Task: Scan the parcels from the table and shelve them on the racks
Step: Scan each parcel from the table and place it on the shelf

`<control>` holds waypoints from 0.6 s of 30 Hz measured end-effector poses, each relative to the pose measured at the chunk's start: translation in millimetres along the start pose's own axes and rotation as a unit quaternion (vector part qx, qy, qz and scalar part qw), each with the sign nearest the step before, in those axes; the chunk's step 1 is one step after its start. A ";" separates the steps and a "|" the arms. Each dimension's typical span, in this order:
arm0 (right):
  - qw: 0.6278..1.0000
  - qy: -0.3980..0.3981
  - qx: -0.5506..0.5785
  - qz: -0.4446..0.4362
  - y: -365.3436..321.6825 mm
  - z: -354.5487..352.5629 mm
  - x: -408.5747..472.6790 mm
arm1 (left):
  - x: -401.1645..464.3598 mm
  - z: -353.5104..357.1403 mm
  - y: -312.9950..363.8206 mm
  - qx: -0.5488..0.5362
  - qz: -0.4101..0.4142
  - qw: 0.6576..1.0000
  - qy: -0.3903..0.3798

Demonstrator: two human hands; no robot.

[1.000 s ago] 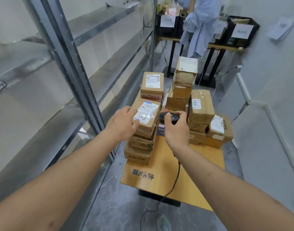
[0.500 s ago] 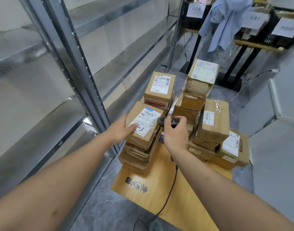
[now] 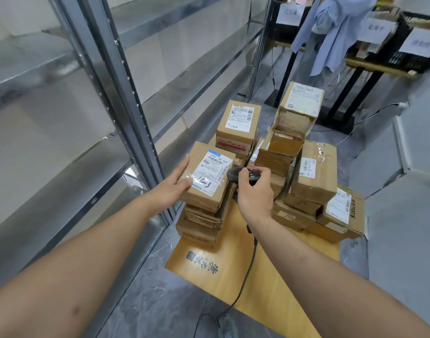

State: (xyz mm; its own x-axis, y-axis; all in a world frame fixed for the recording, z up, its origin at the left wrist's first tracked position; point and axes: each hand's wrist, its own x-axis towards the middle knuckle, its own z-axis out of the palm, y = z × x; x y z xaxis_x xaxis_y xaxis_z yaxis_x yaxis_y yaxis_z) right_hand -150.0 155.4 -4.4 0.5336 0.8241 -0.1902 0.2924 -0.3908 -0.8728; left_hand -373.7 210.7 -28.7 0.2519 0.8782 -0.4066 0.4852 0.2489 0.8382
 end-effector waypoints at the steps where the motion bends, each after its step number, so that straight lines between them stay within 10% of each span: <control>1: 1.000 -0.002 0.005 -0.004 -2.4 -0.3 -3.5 | -4.3 -2.4 0.7 0.021 0.022 1.000 -0.004; 18: 0.970 -0.119 -0.068 -0.199 -53.1 8.9 -98.8 | -101.3 -97.5 -10.6 0.198 0.144 0.966 0.084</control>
State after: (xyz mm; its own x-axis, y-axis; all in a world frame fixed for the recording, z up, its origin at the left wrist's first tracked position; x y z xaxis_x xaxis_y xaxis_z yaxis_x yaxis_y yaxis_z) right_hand -225.3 98.4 56.7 0.1636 0.9858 0.0369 0.5483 -0.0598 -0.8341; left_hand -486.0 158.9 39.0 0.3008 0.9500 -0.0836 0.7059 -0.1628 0.6893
